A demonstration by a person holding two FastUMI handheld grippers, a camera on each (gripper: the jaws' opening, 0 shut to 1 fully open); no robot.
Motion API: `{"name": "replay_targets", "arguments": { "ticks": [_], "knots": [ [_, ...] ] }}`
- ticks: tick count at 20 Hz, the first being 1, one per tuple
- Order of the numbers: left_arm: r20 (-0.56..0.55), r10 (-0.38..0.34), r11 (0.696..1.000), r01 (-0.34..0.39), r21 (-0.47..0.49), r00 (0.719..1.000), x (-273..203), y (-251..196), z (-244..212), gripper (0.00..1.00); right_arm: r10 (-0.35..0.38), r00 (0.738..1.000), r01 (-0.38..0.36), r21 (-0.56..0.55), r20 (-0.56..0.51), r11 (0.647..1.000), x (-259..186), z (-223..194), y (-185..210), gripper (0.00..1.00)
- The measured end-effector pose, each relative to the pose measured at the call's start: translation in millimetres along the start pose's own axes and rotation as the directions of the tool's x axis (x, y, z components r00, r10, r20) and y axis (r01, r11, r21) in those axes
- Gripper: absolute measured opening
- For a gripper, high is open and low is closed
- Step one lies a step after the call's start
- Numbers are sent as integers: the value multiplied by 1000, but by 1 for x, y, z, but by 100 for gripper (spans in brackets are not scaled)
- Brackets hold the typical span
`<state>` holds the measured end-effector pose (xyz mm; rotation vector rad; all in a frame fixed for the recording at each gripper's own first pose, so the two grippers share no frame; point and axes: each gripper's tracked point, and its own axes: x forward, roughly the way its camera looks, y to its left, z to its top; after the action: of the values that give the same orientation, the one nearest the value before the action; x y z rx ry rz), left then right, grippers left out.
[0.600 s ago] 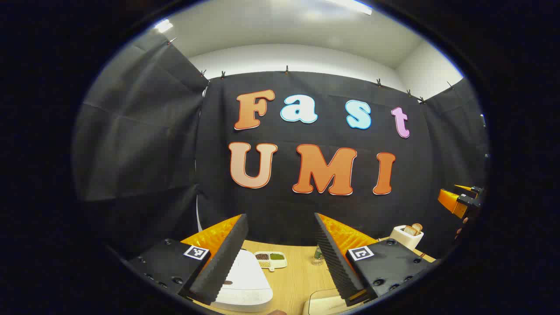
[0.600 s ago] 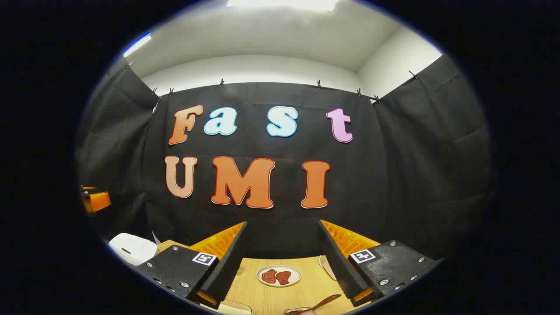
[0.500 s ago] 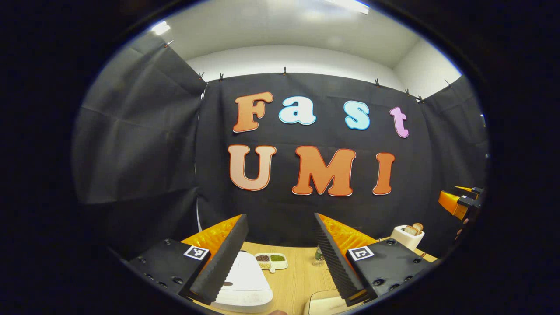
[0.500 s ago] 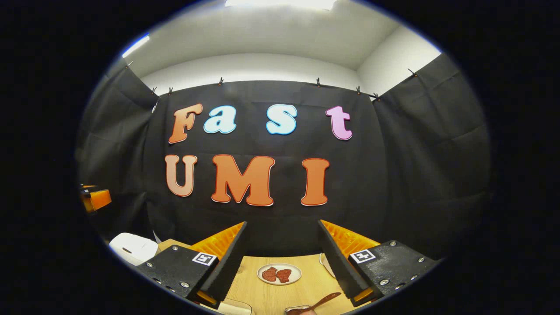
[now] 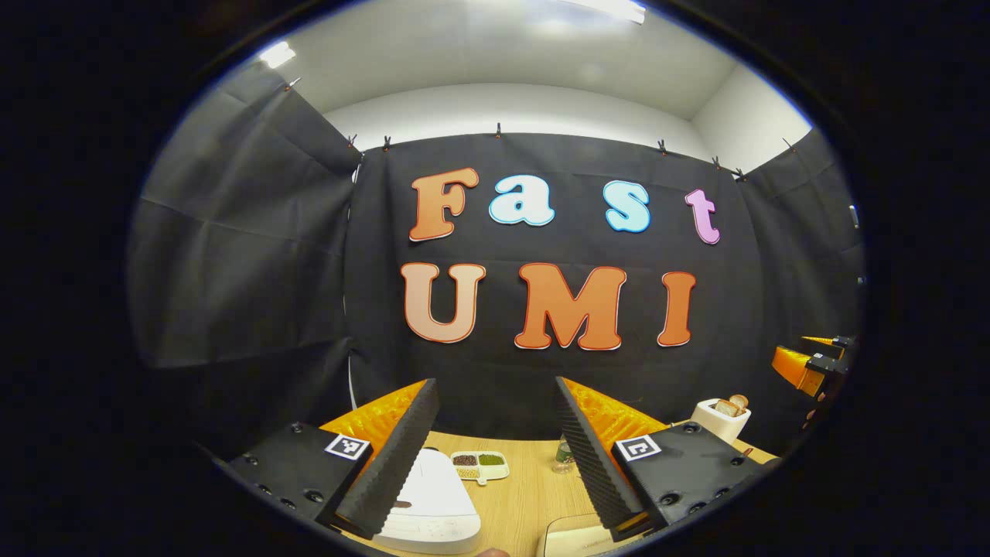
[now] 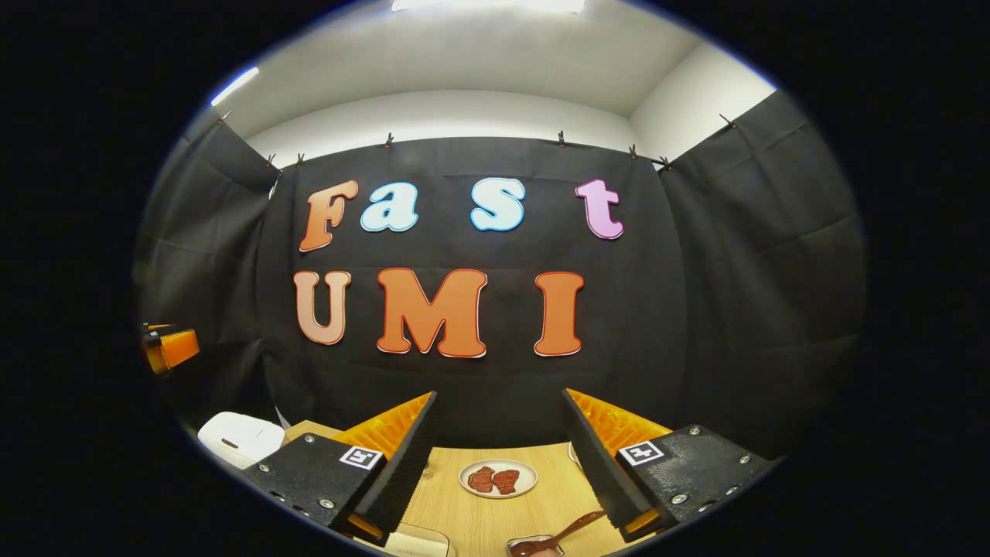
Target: Close the left gripper, press the button to open the rice cooker; take a wooden spoon from the chopstick holder with the right hand, scoop a spoonful of rice and pour it into the rice cooker, then put the wooden spoon back into the chopstick holder.
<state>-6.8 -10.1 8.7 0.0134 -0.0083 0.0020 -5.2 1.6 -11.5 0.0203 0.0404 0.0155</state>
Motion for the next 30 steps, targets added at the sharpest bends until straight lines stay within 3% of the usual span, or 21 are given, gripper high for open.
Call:
{"name": "replay_targets", "arguments": {
  "ticks": [11, 22, 23, 25, 26, 28, 29, 30],
  "knots": [
    [5, 42, 999, -42, -8, 999, 0, 12, 0, 100, 3, 1000, -3, 1, -3, 1000, 7, -3, 0, 95],
    [-8, 110, 992, -111, -54, 994, 12, 56, 3, 100, -14, 999, 15, 13, -39, 1000, 4, -14, -11, 95],
    [-18, 127, 991, -128, -50, 992, 11, 63, 3, 96, -21, 999, 21, 16, -46, 1000, 5, -16, -13, 95],
    [-45, 135, 990, -137, -39, 990, 20, 70, -4, 71, -32, 998, 33, 19, -60, 999, 3, -21, -18, 95],
    [-72, 138, 990, -140, -27, 988, 22, 72, -11, 59, -39, 997, 40, 18, -66, 999, 4, -23, -21, 100],
    [-132, 214, 977, -215, 5, 968, 28, 94, -26, 33, -53, 996, 55, 20, -77, 998, 3, -26, -26, 95],
    [-164, 222, 974, -227, -12, 961, 32, 100, -33, 20, -58, 995, 59, 21, -79, 998, 2, -27, -27, 100],
    [-203, 203, 975, -216, -47, 958, 35, 97, -42, 7, -66, 995, 68, 18, -80, 998, 1, -29, -30, 95]
  ]
}}
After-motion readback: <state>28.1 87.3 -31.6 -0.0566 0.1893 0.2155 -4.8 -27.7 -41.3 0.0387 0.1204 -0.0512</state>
